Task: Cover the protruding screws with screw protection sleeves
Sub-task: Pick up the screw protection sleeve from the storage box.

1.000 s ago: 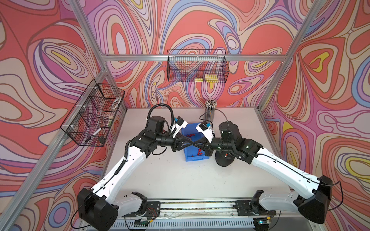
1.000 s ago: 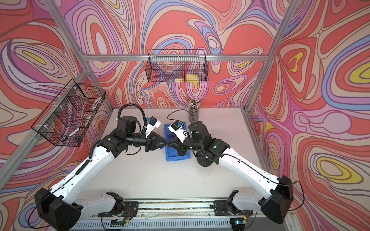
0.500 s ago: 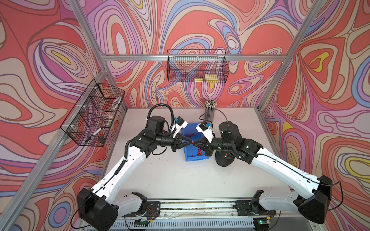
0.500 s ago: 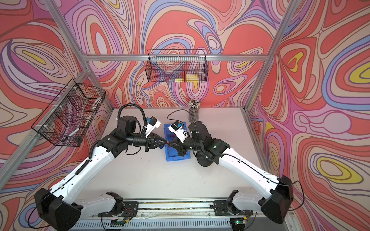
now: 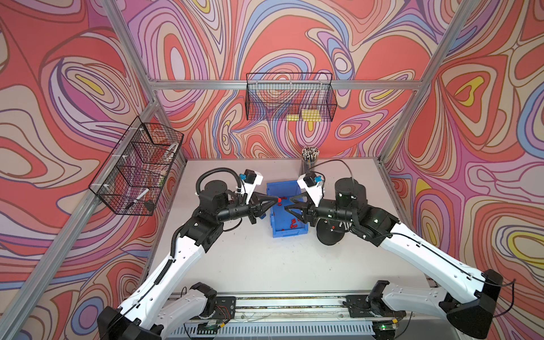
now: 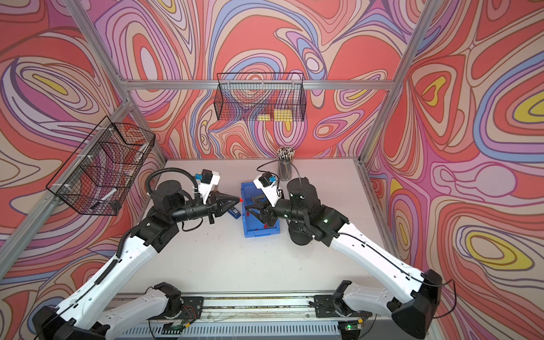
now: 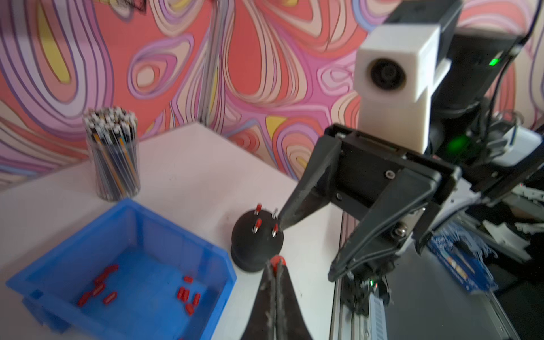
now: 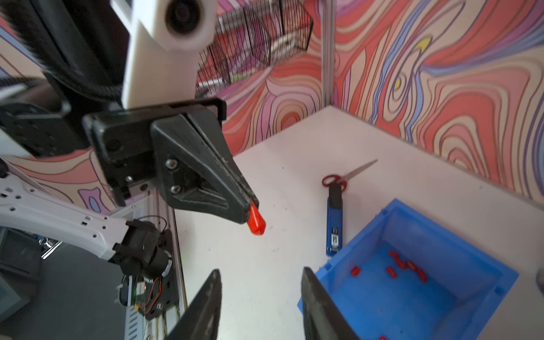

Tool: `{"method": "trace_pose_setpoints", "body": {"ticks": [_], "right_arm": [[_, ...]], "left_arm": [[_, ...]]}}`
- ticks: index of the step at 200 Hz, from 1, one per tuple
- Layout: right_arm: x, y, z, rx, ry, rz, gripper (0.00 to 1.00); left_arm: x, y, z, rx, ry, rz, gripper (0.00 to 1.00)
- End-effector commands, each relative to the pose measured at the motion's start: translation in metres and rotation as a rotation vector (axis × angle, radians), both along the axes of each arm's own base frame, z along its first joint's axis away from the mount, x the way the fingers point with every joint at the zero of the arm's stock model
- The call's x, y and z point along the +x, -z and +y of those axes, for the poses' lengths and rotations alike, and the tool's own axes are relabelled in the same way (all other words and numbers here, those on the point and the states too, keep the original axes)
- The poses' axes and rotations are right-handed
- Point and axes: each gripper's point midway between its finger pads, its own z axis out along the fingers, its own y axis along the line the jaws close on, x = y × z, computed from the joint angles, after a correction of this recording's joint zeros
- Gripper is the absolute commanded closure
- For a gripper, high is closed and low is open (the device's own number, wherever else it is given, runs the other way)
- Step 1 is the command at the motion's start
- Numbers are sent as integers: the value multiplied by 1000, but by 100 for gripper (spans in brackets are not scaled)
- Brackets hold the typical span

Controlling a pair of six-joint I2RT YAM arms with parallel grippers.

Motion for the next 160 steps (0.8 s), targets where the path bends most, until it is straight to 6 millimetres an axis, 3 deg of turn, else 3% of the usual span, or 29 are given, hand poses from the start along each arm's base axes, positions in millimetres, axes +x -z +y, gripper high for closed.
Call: {"method": "trace_pose_setpoints", "body": {"ticks": [1,25,45,78,160], "right_arm": [[-11,-58,-2,190,-36,-154,63],[-19,-91,3,322,-97,-241,64],[-17,-102,8,393,-117,-297,60],[-16,-116,15,465,-153,-345,62],[-10,-119,22,486,-161,-338,65]], "left_arm": [[-15,-77,10,-263,-8,-211,100],[-30,-111,16,-406,49,-277,100],[-42,-127,15,-468,127,-307,100],[-48,-135,13,-498,193,-317,100],[-43,-134,12,-507,185,-321,100]]}}
